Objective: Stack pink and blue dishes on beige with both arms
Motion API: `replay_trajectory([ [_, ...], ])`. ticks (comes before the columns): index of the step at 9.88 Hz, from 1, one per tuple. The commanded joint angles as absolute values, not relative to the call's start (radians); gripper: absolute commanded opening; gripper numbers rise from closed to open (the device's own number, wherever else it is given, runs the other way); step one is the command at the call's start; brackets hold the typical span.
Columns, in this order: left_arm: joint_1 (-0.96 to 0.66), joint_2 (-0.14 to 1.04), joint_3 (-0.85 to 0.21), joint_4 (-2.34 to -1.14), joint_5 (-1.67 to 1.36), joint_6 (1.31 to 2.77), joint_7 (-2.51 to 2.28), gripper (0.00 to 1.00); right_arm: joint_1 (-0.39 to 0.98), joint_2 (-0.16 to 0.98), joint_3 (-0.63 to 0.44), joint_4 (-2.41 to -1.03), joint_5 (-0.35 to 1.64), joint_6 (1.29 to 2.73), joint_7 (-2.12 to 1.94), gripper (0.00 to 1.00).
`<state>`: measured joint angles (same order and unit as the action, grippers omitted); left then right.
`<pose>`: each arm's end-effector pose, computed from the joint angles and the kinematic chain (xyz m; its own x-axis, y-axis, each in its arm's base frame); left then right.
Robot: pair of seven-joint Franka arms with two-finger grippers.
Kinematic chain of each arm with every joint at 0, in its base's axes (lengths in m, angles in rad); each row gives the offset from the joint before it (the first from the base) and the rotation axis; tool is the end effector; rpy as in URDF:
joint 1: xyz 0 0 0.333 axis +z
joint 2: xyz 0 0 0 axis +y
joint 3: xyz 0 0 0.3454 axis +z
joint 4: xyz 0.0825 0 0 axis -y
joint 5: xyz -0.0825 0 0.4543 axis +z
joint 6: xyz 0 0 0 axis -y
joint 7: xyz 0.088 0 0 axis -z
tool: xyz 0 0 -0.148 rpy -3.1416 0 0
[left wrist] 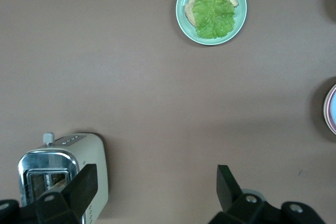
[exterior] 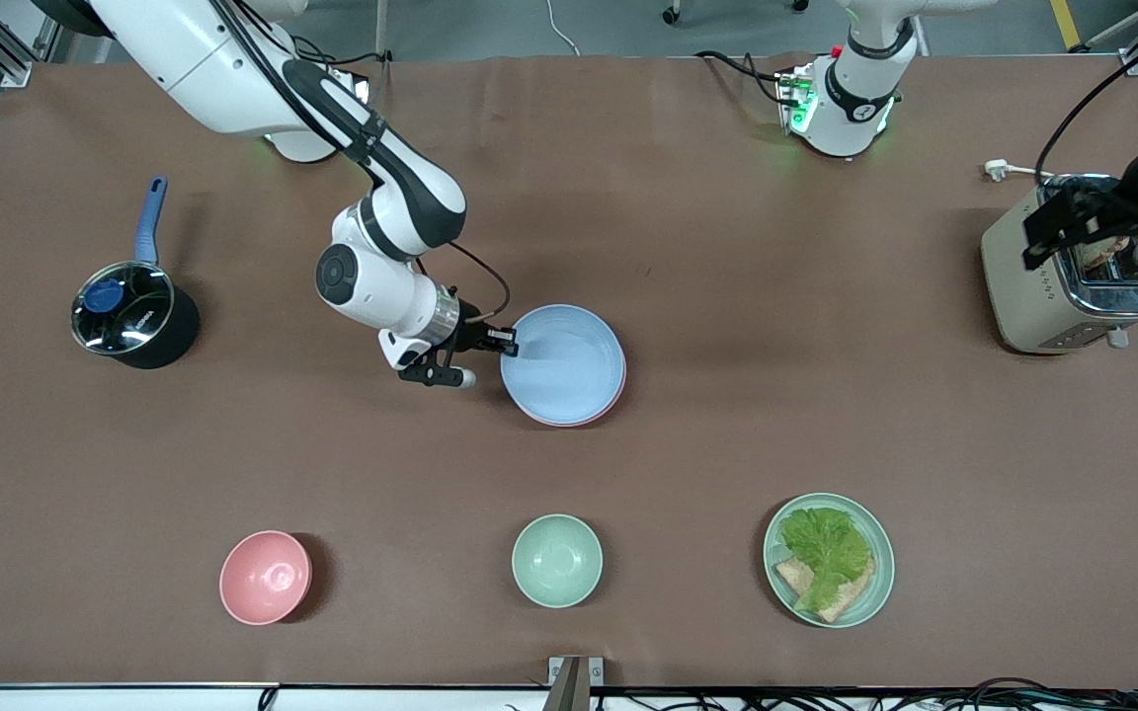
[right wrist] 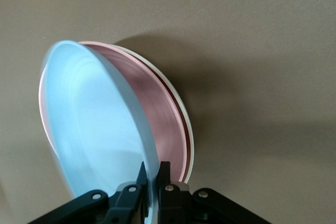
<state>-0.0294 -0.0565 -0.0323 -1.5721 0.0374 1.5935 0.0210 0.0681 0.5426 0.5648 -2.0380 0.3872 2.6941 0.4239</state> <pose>0.6103 -0.0328 0.6493 0.9935 -0.0833 0.0769 -0.0804 -0.9959 -0.0408 0.5494 0.4000 0.1610 0.9711 -0.1837 -0.1527 -0.2336 -0.8634 -0.4472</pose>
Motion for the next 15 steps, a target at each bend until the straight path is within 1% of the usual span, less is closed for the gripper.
replay_trajectory([
  [1, -0.041, -0.049, -0.017, -1.541, 0.029, 1.559, 0.035, 1.0, 0.063, 0.54, 0.572, -2.059, 0.384, 2.714, 0.433, 0.97],
  [2, -0.043, -0.034, -0.017, -1.492, 0.026, 1.534, 0.035, 1.0, 0.058, 0.526, 0.572, -2.057, 0.383, 2.706, 0.431, 1.0],
  [3, -0.044, -0.012, -0.017, -1.456, 0.025, 1.494, 0.035, 1.0, 0.036, 0.475, 0.571, -2.059, 0.382, 2.692, 0.428, 1.0],
  [4, -0.043, -0.008, -0.017, -1.442, 0.022, 1.467, 0.029, 1.0, 0.005, 0.431, 0.566, -2.057, 0.373, 2.642, 0.428, 1.0],
  [5, -0.035, -0.02, -0.011, -1.448, 0.009, 1.465, 0.029, 1.0, -0.033, 0.363, 0.554, -2.057, 0.356, 2.575, 0.428, 1.0],
  [6, -0.044, -0.035, 0.039, -1.465, -0.05, 1.463, 0.014, 1.0, -0.053, 0.289, 0.508, -2.057, 0.303, 2.501, 0.428, 1.0],
  [8, -0.046, -0.035, 0.041, -1.476, -0.037, 1.471, -0.024, 0.99, -0.064, 0.136, 0.364, -2.03, 0.081, 2.319, 0.43, 1.0],
  [9, -0.045, -0.037, 0.014, -1.48, -0.005, 1.471, -0.049, 0.99, -0.063, 0.089, 0.298, -1.99, -0.004, 2.231, 0.428, 1.0],
  [10, -0.034, -0.037, -0.004, -1.482, 0.001, 1.471, -0.052, 0.99, -0.061, 0.062, 0.235, -1.911, -0.056, 2.107, 0.425, 1.0],
  [11, -0.034, -0.037, -0.005, -1.482, 0.003, 1.471, -0.052, 0.99, -0.048, 0.058, 0.148, -1.807, -0.081, 2.006, 0.42, 1.0],
  [12, -0.034, -0.037, -0.005, -1.482, 0.003, 1.468, -0.052, 0.99, -0.014, 0.06, 0.067, -1.72, -0.084, 1.924, 0.387, 1.0],
  [13, -0.034, -0.038, -0.005, -1.483, 0.003, 1.468, -0.052, 0.99, -0.008, 0.048, 0.004, -1.668, -0.083, 1.877, 0.292, 1.0],
  [14, -0.034, -0.038, -0.005, -1.485, 0.003, 1.467, -0.052, 0.99, -0.009, 0.029, -0.044, -1.62, -0.075, 1.809, 0.206, 1.0],
  [15, -0.034, -0.044, -0.005, -1.497, 0.003, 1.465, -0.054, 0.99, -0.015, 0.026, -0.073, -1.565, -0.065, 1.702, 0.151, 1.0],
])
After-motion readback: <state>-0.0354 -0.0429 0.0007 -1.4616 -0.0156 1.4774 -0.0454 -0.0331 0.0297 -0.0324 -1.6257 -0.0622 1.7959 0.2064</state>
